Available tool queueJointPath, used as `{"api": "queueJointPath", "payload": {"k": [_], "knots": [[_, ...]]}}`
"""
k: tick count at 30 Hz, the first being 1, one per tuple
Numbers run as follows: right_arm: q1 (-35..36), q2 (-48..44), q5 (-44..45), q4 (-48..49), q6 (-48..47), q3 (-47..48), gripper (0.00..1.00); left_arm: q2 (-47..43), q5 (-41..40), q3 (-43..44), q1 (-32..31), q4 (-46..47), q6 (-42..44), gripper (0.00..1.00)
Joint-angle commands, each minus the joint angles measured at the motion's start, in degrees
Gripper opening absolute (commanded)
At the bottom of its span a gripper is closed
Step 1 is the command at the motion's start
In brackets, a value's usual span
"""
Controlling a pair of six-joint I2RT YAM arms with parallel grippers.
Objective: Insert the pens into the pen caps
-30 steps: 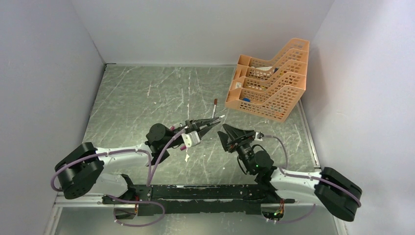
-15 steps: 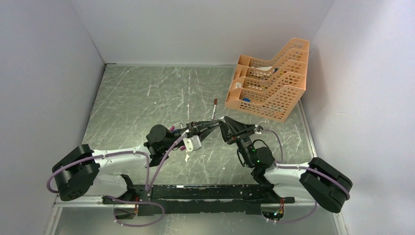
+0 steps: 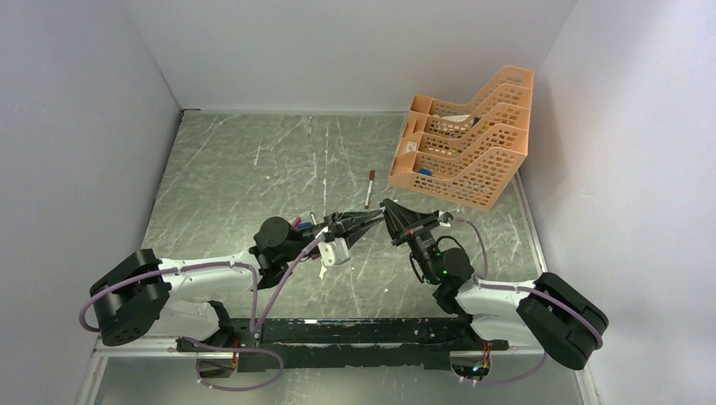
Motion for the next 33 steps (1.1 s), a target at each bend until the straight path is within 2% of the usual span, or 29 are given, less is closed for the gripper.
{"api": "queueJointPath", "payload": {"k": [1,4,5,6,7,11,13,18,22,25,27,33], "knots": [[-0.6,-0.6,-1.3,1.4,-2.5,1.3,0.00,-0.6,-0.6,0.8,-0.5,-0.8,-5.2,0.23],[-1.3,-1.6,-2.1,0.6,-7.6,1.5,0.00,-1.1,-1.3,3.6,-0.3,-5.9,-9.4,0.46],[-1.7,-2.3,-2.6,-0.8,-9.8,1.8,0.00,-1.3,-2.2,5.1,-0.3,-8.9,-11.5,0.65],[-2.3,-3.1,-3.3,-2.3,-12.1,2.1,0.00,-1.6,-4.5,6.8,-0.3,-12.9,-14.4,0.91],[-3.2,-3.9,-4.4,-4.2,-15.4,2.8,0.00,-1.8,-6.8,9.6,-0.3,-16.7,-17.1,0.99],[-8.0,-8.9,-11.4,-10.4,-29.1,4.1,0.00,-2.0,-17.1,20.2,-0.2,-37.3,-25.4,1.00],[-10.2,-12.8,-14.9,-16.9,-36.6,5.7,0.00,-1.4,-18.2,23.2,1.1,-42.8,-27.8,1.00],[-10.8,-21.0,-19.8,-45.4,-61.1,16.1,0.00,-1.8,-4.6,24.4,6.4,-45.9,-34.8,0.97],[-10.8,-25.5,-21.5,-56.3,-73.4,20.8,0.00,0.4,11.2,26.4,9.5,-47.4,-38.8,0.94],[-10.8,-28.8,-22.9,-60.7,-78.2,22.9,0.00,2.1,15.3,28.5,10.1,-49.7,-40.6,0.95],[-10.8,-30.5,-24.7,-60.7,-78.8,22.7,0.00,1.8,17.2,27.8,10.5,-47.5,-42.2,0.95],[-10.8,-32.0,-30.2,-51.4,-74.1,18.1,0.00,1.7,22.0,24.3,10.9,-37.6,-47.4,0.94]]}}
